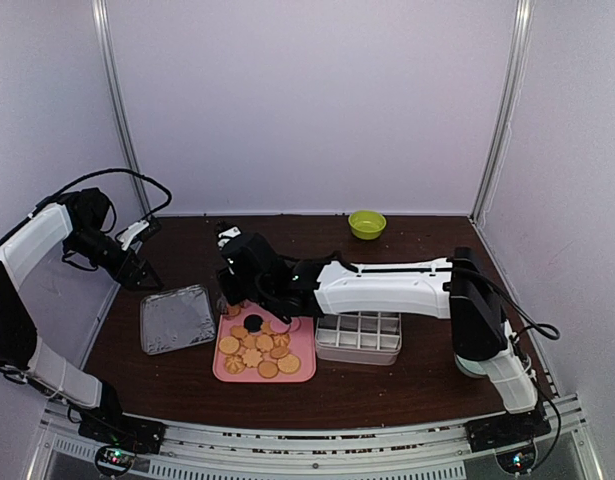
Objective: Pack the cookies
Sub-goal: Pick up the fake cookies from the plate.
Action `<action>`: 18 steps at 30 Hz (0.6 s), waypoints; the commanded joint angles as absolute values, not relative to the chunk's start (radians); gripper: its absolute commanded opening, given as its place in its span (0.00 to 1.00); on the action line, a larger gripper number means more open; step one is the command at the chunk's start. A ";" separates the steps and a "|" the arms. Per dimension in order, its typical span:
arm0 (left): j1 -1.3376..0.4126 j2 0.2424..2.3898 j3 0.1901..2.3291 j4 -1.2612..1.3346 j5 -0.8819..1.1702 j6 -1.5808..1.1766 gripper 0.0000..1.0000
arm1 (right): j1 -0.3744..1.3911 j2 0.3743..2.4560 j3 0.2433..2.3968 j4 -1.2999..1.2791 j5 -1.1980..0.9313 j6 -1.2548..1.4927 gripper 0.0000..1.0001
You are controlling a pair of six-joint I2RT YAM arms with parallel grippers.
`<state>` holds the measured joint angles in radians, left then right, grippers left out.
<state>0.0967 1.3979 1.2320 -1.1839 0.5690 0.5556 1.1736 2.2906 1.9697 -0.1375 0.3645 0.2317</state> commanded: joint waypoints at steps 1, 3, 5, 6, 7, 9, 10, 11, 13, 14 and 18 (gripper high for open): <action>0.103 1.388 1.226 -1.193 0.590 0.571 0.92 | 1.173 2.306 2.002 -0.159 0.400 0.222 0.42; 0.102 1.390 1.226 -1.193 0.592 0.571 0.92 | 1.173 2.289 1.980 -0.153 0.407 0.221 0.39; 0.103 1.392 1.227 -1.193 0.595 0.572 0.92 | 1.173 2.265 1.951 -0.144 0.415 0.222 0.35; 0.103 1.393 1.227 -1.193 0.596 0.571 0.92 | 1.173 2.254 1.937 -0.137 0.420 0.222 0.34; 0.103 1.394 1.227 -1.193 0.599 0.572 0.92 | 1.172 2.242 1.922 -0.131 0.422 0.222 0.32; 0.102 1.396 1.226 -1.194 0.601 0.572 0.92 | 1.172 2.224 1.907 -0.122 0.422 0.220 0.29; 0.102 1.396 1.226 -1.194 0.602 0.572 0.92 | 1.172 2.219 1.906 -0.120 0.421 0.218 0.28; 0.103 1.396 1.226 -1.195 0.604 0.571 0.92 | 1.173 2.214 1.907 -0.119 0.420 0.217 0.26; 0.103 1.394 1.226 -1.196 0.603 0.572 0.92 | 1.173 2.206 1.911 -0.113 0.419 0.215 0.24; 0.101 1.393 1.226 -1.196 0.603 0.572 0.92 | 1.172 2.202 1.915 -0.110 0.418 0.214 0.23; 0.103 1.390 1.226 -1.199 0.600 0.572 0.92 | 1.172 2.183 1.935 -0.108 0.424 0.202 0.21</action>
<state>0.0967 1.3979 1.2320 -1.1881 0.5816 0.5564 1.1759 2.2627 1.9209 -0.1242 0.3916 0.2230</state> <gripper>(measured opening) 0.917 0.340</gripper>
